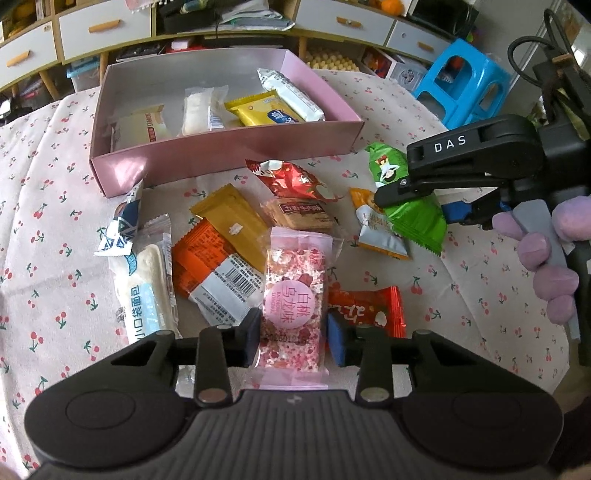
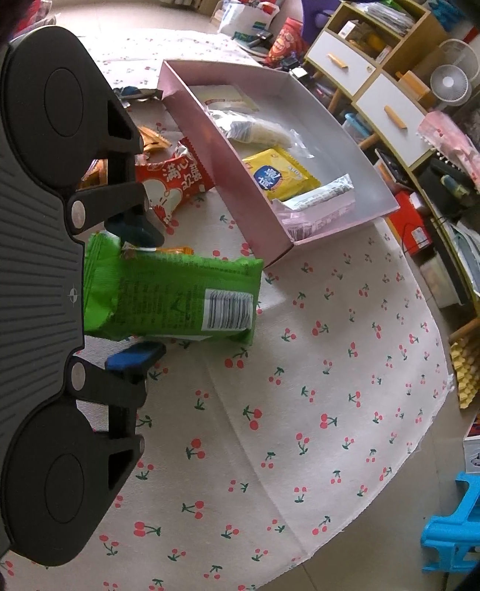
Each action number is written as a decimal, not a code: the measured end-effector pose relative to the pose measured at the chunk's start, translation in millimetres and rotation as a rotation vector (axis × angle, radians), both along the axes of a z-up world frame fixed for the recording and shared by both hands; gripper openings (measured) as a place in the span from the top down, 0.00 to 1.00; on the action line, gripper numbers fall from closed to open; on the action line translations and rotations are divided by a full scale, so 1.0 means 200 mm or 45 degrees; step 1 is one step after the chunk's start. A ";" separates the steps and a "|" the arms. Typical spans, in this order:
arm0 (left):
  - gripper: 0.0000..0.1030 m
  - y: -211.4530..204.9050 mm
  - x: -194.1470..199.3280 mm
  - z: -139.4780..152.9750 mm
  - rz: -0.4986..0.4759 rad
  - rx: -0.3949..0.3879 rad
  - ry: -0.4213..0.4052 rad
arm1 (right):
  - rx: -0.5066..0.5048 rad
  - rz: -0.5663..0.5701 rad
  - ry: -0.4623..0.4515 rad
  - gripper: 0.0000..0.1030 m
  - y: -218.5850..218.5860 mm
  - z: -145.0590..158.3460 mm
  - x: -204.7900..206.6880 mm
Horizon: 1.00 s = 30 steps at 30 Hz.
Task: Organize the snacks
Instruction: 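Grasp the green snack packet with the right tool while the left tool grasps the pink peach packet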
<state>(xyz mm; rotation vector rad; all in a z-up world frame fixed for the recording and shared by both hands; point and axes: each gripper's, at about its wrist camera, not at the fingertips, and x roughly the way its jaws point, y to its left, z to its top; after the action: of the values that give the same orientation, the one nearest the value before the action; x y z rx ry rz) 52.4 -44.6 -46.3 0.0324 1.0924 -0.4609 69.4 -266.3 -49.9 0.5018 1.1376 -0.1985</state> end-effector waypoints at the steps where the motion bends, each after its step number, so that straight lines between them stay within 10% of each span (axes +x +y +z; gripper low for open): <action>1: 0.68 0.00 0.00 0.00 0.001 0.002 -0.001 | -0.003 0.000 0.000 0.53 0.00 0.00 0.00; 30: 0.70 0.07 0.03 0.16 0.074 -0.088 -0.074 | 0.046 -0.009 -0.116 0.57 0.00 0.16 -0.05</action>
<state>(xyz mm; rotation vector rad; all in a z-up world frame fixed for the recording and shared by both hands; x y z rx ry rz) 58.9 -29.9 -13.6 -0.0464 1.0172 -0.4427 58.5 -266.5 -17.7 0.5420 1.0522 -0.1599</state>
